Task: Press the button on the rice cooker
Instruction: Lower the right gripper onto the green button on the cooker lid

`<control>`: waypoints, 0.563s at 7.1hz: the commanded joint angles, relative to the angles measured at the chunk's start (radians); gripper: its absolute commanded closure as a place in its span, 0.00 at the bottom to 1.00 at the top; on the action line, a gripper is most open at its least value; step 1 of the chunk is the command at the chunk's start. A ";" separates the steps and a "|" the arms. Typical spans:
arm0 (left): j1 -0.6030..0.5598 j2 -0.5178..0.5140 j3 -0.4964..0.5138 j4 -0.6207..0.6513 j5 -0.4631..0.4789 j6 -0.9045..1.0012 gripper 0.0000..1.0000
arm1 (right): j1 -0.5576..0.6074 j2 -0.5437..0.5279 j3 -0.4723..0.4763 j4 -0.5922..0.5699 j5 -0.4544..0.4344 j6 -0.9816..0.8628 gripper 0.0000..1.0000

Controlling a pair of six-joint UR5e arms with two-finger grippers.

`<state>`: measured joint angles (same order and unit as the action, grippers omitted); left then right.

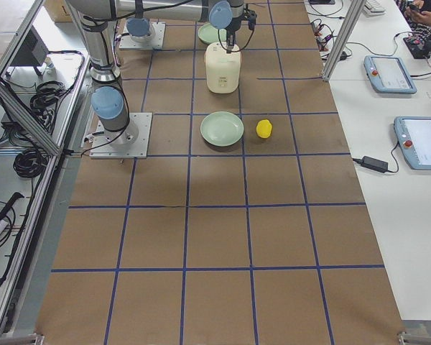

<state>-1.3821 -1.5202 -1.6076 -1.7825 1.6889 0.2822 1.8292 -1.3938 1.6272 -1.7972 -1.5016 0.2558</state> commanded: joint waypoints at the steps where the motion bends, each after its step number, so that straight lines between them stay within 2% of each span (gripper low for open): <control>1: 0.000 0.000 0.000 0.000 0.000 0.000 0.00 | -0.001 0.009 0.003 -0.005 -0.006 -0.003 0.87; 4: 0.000 0.000 0.000 0.000 0.000 0.000 0.00 | -0.002 -0.004 0.072 -0.011 -0.006 0.000 0.87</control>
<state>-1.3821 -1.5197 -1.6076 -1.7825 1.6889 0.2823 1.8275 -1.3948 1.6780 -1.8059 -1.5088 0.2549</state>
